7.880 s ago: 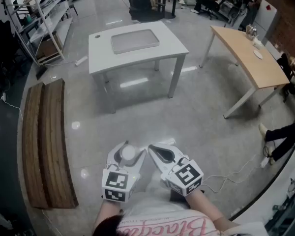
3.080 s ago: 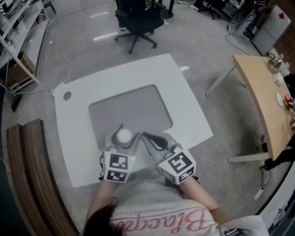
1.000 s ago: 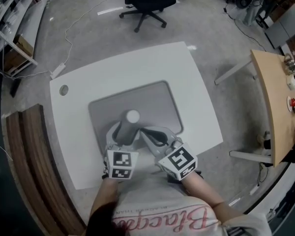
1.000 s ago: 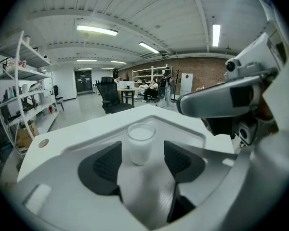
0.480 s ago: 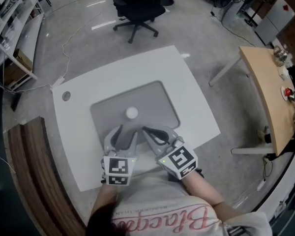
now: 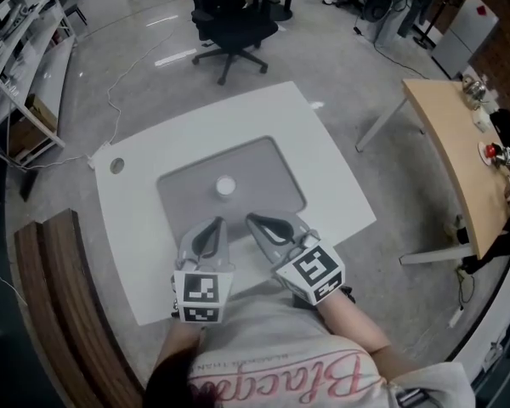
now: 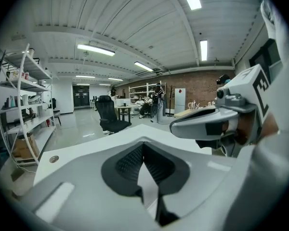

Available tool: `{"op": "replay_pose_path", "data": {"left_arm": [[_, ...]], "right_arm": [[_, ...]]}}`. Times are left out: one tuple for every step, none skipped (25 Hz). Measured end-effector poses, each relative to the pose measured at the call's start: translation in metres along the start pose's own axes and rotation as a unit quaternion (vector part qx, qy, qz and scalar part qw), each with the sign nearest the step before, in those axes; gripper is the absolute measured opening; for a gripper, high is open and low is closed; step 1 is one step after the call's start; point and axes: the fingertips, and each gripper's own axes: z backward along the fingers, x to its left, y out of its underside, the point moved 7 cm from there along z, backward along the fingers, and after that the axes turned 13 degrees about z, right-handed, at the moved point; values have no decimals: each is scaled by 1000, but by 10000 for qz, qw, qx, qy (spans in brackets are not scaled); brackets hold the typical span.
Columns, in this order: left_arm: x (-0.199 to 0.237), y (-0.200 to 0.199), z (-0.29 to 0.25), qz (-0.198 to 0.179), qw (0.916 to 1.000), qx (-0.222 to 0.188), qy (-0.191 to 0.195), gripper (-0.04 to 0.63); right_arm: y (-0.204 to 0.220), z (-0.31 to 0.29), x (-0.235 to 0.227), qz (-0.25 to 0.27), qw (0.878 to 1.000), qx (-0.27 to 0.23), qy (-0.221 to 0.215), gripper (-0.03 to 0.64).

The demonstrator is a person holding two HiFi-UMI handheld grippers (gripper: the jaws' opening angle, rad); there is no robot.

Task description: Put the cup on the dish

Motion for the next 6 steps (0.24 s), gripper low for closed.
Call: {"op": "replay_pose_path", "data": {"left_arm": [[-1,-1,2,-18,10000,-15,-5,0],[-1,-1,4,-43,10000,-26,-14,0],[-2,-1,6,-74,10000,-33,-25,0],[-2,-2,8,-108,9999,-35,-34,0],[-3,-3,10,-144,9999,-35,-40,0],[-3,-3,11,-180,9998,-33,-45,0]], "right_arm": [[-1,1,2,-3,10000,-14,-25,0],[-1,2,4,0,10000,-28,-41,0],[-2,4,6,11,10000,-42,-45,0],[-3,5,8,29,10000,-53,-39,0],[-3,6,10,51,10000,-62,-28,0],[-4,8,12,73,9999,-70,-14,0]]}}
